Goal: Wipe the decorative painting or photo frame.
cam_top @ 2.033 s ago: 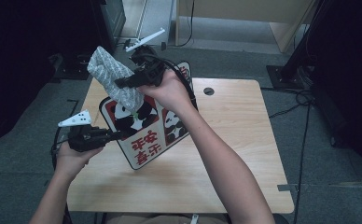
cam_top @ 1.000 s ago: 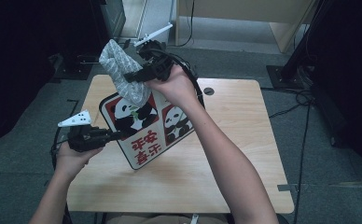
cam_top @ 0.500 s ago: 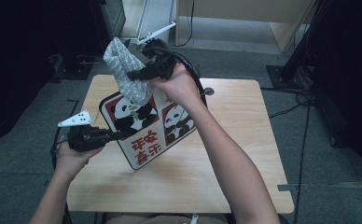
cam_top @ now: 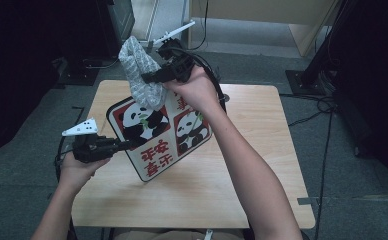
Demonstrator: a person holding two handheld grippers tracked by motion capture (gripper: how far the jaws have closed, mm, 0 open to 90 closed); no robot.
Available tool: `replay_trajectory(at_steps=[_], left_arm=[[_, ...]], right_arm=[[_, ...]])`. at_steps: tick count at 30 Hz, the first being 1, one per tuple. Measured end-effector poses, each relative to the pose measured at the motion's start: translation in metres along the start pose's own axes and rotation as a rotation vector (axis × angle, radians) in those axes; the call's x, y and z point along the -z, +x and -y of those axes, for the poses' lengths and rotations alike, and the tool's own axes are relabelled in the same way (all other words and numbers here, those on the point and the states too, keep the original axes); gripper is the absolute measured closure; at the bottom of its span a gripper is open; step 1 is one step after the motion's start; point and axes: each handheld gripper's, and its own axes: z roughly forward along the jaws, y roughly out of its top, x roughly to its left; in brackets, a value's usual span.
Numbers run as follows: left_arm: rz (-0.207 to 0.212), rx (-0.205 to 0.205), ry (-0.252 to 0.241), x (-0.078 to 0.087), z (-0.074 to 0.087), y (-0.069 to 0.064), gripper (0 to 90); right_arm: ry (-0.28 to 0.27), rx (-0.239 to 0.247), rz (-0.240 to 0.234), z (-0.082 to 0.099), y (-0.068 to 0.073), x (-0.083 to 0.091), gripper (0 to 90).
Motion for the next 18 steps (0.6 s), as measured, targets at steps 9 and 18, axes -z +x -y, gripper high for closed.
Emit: replay_trajectory(at_steps=[9,18], left_arm=[[0.001,-0.001,-0.001,0.000,0.000,0.000,78.1],[0.002,0.002,0.000,0.000,0.000,0.000,78.1]], right_arm=[[-0.003,-0.010,0.010,0.001,-0.006,0.006,62.9],[-0.008,-0.028,0.049,0.002,-0.014,0.016,63.4]])
